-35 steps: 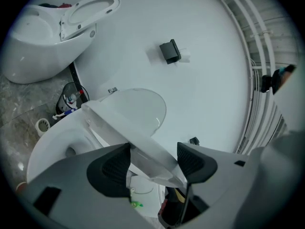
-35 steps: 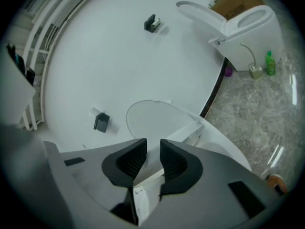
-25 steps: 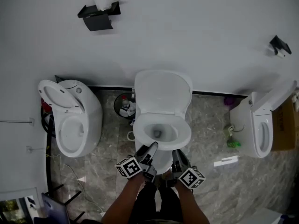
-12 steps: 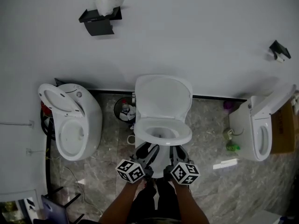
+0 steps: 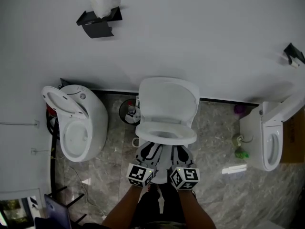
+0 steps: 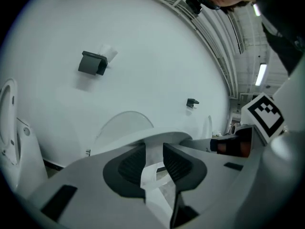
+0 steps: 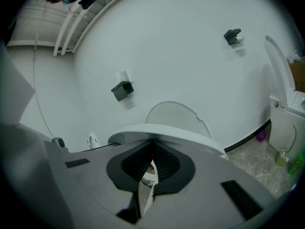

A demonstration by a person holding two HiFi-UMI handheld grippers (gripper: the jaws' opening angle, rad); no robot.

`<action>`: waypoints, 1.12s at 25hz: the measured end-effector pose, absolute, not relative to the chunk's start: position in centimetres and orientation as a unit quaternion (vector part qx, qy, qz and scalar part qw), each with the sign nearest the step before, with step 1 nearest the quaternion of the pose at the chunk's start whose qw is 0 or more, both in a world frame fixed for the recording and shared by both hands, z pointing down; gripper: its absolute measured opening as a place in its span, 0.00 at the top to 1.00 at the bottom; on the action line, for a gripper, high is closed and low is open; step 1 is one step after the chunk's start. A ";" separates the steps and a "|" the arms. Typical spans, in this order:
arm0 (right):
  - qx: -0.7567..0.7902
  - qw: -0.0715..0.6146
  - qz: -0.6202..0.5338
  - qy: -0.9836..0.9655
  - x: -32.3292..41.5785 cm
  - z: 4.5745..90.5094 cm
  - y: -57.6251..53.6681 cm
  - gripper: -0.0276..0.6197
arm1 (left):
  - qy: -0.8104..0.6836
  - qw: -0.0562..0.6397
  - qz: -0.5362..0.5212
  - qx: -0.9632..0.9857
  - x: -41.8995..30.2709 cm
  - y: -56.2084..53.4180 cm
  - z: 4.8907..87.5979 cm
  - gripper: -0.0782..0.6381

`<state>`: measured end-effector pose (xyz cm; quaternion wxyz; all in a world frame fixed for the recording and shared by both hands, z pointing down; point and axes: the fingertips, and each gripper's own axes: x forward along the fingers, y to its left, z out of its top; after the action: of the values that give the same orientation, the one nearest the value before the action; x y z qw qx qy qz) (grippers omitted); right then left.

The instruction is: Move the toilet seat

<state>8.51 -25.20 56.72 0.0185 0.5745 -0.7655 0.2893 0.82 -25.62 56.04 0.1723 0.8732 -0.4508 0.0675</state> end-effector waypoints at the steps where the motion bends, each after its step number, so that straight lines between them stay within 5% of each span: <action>1: 0.575 0.018 0.283 -0.767 8.7 56.5 -25.6 0.95 | -0.454 0.166 0.067 0.872 1.0 -26.0 55.8 0.72; 28: 0.595 0.047 0.172 -0.784 9.5 54.9 -35.6 0.95 | -0.463 0.103 0.051 0.879 1.7 -36.5 54.7 0.79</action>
<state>9.49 -35.62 54.90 0.0475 0.5946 -0.7841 0.1717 1.68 -36.52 54.67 0.1032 0.8791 -0.4626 0.0507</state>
